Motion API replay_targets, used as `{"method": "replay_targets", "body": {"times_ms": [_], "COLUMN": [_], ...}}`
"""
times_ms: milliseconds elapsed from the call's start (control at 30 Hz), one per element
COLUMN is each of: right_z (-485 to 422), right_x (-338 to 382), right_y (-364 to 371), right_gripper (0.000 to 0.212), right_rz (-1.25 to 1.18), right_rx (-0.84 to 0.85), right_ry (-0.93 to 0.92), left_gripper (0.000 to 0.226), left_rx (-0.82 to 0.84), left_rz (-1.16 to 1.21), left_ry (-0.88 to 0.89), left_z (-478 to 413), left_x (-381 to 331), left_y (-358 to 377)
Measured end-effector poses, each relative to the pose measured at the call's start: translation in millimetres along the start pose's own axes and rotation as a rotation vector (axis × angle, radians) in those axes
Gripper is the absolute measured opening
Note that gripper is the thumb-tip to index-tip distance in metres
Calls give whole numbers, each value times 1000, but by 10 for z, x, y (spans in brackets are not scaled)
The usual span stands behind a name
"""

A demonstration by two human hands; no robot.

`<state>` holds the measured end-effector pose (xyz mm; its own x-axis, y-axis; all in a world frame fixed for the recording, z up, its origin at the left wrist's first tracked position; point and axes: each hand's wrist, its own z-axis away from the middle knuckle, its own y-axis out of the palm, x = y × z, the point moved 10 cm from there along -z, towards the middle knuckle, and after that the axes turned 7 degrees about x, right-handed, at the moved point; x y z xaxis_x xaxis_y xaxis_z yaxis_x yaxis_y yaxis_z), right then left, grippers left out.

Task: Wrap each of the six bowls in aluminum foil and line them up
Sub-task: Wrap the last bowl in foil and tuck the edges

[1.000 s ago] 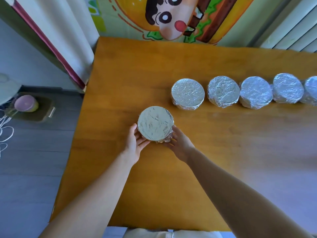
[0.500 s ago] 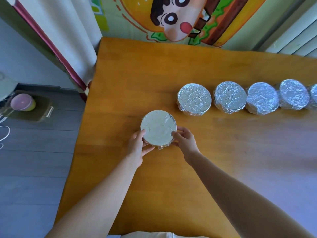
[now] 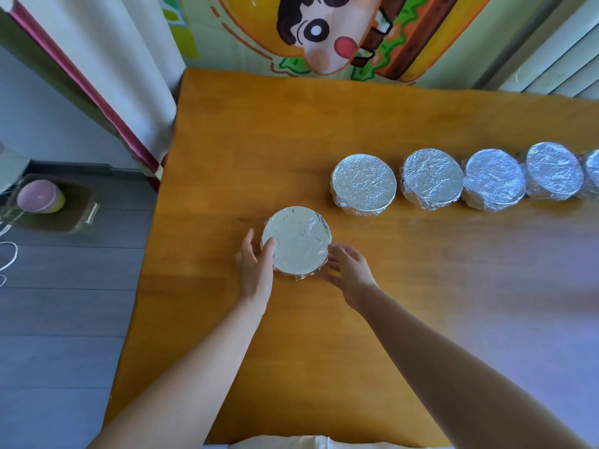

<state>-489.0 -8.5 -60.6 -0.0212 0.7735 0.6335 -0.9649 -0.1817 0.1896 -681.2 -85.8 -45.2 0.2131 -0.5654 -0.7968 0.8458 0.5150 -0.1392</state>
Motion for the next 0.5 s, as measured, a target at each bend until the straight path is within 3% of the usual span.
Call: {"method": "replay_targets", "body": {"times_ms": [133,267,367,500], "right_z": [8,-2,-17,-66], "right_x": [9,-34,-14,15], "right_y": [-111,36,47,55], "right_gripper": [21,22,17,16], "right_rz": [13,-58,-55,-44], "right_rx": [-65,4,-23,-40], "right_ry": [3,37,33,27], "left_gripper": [94,118,128,126], "left_rx": [34,184,213,101], "left_rz": [-440,-954,-1024,-1023], "left_ry": [411,547,577,572], "left_z": [85,-10,-74,-80], "left_x": [-494,-561,-512,-472], "left_y": [52,416,535,505]}}
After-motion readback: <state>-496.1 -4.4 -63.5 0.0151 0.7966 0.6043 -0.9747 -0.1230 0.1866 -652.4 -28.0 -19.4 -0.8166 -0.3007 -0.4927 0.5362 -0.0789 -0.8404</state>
